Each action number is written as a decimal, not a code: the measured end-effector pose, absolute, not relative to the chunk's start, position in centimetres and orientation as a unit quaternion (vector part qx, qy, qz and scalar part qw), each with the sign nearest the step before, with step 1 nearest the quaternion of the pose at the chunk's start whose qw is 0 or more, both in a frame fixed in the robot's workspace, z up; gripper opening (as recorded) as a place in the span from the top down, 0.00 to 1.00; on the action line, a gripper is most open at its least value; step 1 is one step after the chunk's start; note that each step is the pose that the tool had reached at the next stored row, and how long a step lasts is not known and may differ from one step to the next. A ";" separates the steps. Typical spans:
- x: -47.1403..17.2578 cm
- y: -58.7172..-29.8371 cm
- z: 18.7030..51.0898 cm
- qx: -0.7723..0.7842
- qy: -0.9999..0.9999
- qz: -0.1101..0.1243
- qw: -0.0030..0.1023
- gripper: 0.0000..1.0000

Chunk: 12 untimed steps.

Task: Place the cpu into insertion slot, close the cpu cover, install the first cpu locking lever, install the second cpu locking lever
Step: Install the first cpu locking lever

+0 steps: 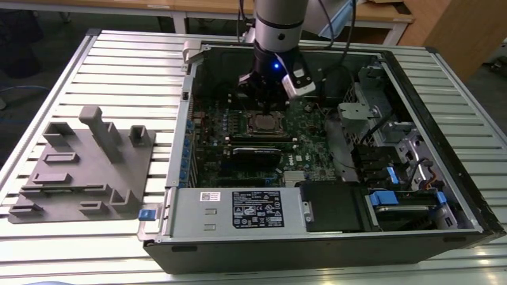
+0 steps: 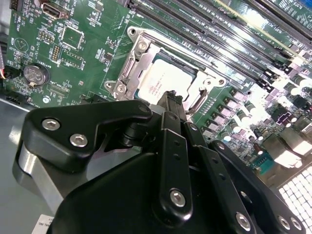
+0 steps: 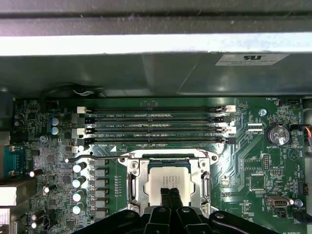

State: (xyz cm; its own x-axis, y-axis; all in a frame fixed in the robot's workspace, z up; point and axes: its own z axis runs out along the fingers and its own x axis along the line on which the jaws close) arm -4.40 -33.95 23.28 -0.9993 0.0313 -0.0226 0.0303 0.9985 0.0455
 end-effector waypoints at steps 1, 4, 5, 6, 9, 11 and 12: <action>-4.4 -34.0 23.4 0.015 1.000 0.022 0.012 0.89; -4.4 -33.9 23.4 0.015 1.000 0.023 0.012 0.89; -4.4 -34.0 23.4 0.015 1.000 0.023 0.012 0.89; -4.4 -34.0 23.4 0.015 1.000 0.023 0.012 0.89; -4.4 -34.0 23.4 0.015 1.000 0.023 0.012 0.89; -4.4 -34.0 23.4 0.015 1.000 0.023 0.012 0.89; -4.4 -34.0 23.4 0.015 1.000 0.023 0.012 0.89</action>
State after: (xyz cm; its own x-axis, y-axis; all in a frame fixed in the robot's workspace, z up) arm -4.40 -33.95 23.44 -0.9993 0.0313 -0.0226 0.0302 0.9985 0.0454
